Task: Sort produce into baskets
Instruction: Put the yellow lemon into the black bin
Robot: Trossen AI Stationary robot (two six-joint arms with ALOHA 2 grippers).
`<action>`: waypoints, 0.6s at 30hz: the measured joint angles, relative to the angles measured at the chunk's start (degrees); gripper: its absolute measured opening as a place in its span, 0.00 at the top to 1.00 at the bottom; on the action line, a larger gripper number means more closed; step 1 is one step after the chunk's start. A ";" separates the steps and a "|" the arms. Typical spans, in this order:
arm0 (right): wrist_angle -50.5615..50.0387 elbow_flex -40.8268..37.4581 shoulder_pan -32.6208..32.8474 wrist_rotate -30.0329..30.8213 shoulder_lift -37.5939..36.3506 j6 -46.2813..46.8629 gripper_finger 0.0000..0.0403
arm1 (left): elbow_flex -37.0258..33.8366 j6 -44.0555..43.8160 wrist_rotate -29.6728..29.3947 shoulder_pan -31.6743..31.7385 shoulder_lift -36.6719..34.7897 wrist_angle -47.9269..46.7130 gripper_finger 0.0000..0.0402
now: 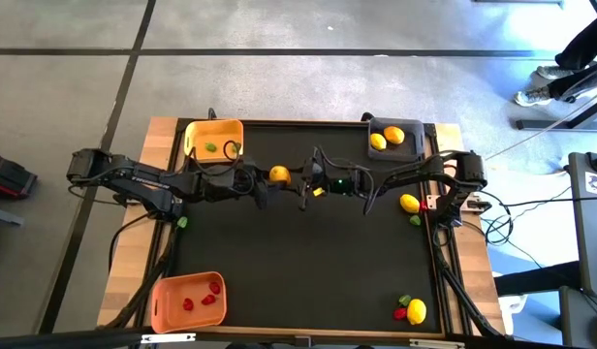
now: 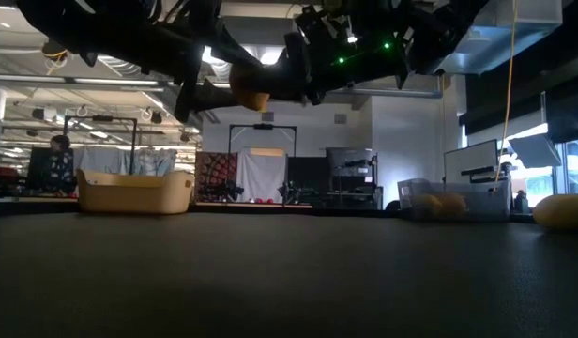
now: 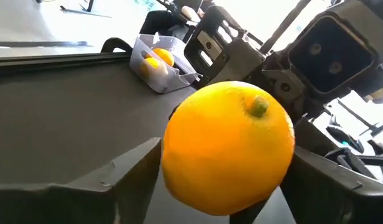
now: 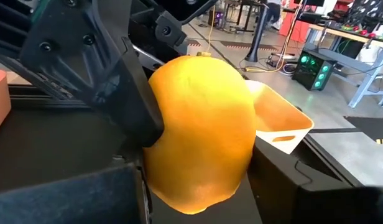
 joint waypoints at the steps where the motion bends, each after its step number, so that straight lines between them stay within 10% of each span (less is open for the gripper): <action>1: -0.02 0.00 0.00 -0.03 0.03 0.00 0.62 | 0.00 0.12 0.00 0.05 0.00 -0.15 0.24; 18: -16.96 0.07 0.00 6.03 -7.33 -1.56 0.62 | 0.04 3.83 -0.35 1.51 -4.35 -9.72 0.19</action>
